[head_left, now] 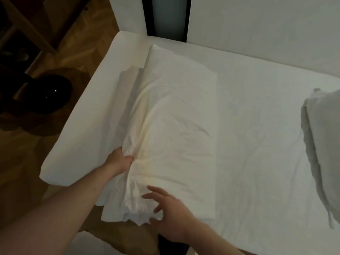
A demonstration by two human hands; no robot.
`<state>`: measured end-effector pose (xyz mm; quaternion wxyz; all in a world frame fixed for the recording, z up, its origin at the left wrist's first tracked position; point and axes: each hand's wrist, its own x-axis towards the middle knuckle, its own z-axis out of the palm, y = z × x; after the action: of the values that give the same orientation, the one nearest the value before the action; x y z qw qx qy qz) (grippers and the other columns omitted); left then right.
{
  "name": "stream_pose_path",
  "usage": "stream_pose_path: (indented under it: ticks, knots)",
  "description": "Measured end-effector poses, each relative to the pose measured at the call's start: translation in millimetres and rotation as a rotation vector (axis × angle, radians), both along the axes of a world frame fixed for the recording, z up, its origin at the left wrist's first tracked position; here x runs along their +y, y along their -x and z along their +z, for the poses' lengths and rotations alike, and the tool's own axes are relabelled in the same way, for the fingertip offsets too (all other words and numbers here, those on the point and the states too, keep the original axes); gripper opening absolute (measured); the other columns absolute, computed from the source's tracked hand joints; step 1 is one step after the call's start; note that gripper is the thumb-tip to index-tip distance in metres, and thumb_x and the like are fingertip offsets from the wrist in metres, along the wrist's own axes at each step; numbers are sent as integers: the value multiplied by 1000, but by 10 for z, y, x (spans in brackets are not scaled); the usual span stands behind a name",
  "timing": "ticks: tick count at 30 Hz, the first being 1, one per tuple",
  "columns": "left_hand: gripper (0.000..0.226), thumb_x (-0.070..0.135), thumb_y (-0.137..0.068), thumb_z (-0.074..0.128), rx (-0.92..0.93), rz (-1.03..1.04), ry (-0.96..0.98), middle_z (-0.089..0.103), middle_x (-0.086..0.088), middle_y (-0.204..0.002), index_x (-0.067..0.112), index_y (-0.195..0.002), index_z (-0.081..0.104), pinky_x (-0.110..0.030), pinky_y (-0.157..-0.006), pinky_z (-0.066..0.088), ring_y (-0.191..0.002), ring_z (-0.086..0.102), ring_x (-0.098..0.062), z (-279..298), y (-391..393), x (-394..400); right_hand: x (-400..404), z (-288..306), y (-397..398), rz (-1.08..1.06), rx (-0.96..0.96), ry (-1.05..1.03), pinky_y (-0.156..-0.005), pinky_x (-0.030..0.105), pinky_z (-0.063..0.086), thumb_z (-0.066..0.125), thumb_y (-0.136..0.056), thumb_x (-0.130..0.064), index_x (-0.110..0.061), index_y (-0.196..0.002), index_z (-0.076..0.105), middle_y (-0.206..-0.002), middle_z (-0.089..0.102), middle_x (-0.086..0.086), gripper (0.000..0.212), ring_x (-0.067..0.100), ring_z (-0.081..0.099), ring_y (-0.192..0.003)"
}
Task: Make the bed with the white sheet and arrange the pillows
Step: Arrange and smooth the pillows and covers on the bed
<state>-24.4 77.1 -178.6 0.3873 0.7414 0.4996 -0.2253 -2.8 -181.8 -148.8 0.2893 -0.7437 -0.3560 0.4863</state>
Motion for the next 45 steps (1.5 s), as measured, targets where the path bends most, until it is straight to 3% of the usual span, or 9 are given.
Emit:
stream_pose_path:
  ticks: [7,15,20,23,27,30,35,41,45]
  knots:
    - [58,39,-84,73,-22,62,118,63,-5,-131,19,-137,57,-35,-93,49,-110,62,-26,28,-38,4,-636,-280,-428,-408,-81,162,-91,24,53,65,-90,-28,-39,-147,43,-156,34,-19,62,5,59,-115]
    - [113,81,-52,79,-181,243,110,66,-5,-130,14,-140,54,-40,-98,53,-112,66,-26,-32,-771,293,-261,-507,-421,-449,-100,166,-116,29,39,64,-92,-32,-38,-154,32,-164,21,-16,70,10,36,-146]
    - [53,47,-84,75,-422,-33,-48,74,-9,-116,6,-118,72,-33,-91,55,-110,69,-21,296,-944,108,109,-689,-460,-623,-77,286,-124,39,25,63,-96,-44,-33,-162,23,-171,10,-5,77,23,23,-155]
    - [20,27,-85,80,-739,97,63,78,9,-96,15,-101,77,-22,-83,58,-93,73,-3,777,-747,163,311,-625,-409,-714,-90,250,-125,44,22,58,-98,-48,-40,-162,19,-171,4,-12,75,22,14,-157]
    - [9,20,-87,77,-757,409,144,76,19,-84,23,-92,71,-13,-69,55,-80,72,2,838,-216,637,438,-617,-222,-611,-101,257,-125,48,24,57,-97,-54,-47,-160,15,-169,-4,-24,77,17,9,-158]
    - [34,37,-90,73,-395,352,142,70,16,-101,24,-120,64,-22,-78,52,-88,67,-5,366,209,1062,560,-737,-156,-557,-63,350,-124,49,27,58,-95,-56,-46,-161,14,-170,-1,-19,80,22,14,-157]
    - [59,61,-85,66,139,-242,133,66,2,-126,27,-133,58,-32,-87,48,-106,64,-22,-306,479,1661,916,-852,-107,-518,-53,421,-122,50,30,61,-95,-54,-43,-161,17,-171,-1,-12,79,29,13,-157]
    - [98,64,-72,73,-155,2,33,50,-4,-142,19,-151,35,-33,-97,45,-122,55,-24,-283,-574,2094,1437,-795,-457,-525,-382,174,-126,45,21,65,-94,-53,-38,-163,13,-172,-2,-11,88,21,5,-158]
    - [117,83,-60,68,-216,0,1,46,-4,-148,21,-153,32,-42,-110,44,-130,52,-27,-471,-1331,2033,1847,-1007,-588,-376,-417,272,-127,55,3,53,-92,-70,-46,-161,-8,-170,-21,-8,95,27,-17,-157]
